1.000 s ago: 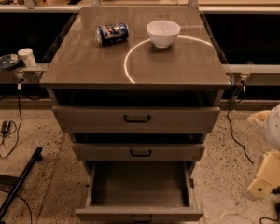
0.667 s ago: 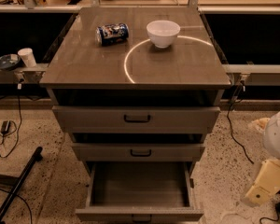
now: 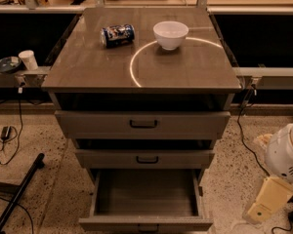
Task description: Close bottom drawer
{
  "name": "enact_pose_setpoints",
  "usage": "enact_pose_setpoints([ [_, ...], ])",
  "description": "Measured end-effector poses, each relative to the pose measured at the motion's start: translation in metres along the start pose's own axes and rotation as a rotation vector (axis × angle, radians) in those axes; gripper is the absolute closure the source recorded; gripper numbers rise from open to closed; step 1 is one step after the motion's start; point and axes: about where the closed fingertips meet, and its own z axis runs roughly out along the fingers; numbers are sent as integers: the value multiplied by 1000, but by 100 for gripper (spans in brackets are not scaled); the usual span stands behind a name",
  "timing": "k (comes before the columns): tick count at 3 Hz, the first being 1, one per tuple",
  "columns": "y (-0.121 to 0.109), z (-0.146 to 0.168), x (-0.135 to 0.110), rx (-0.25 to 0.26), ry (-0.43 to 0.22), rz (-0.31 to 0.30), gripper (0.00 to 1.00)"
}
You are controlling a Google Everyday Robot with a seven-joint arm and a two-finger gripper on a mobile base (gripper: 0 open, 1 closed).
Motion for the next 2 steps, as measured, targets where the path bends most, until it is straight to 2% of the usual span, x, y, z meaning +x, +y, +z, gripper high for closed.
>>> enact_pose_setpoints([
  [2, 9, 27, -5, -25, 8, -25, 0],
])
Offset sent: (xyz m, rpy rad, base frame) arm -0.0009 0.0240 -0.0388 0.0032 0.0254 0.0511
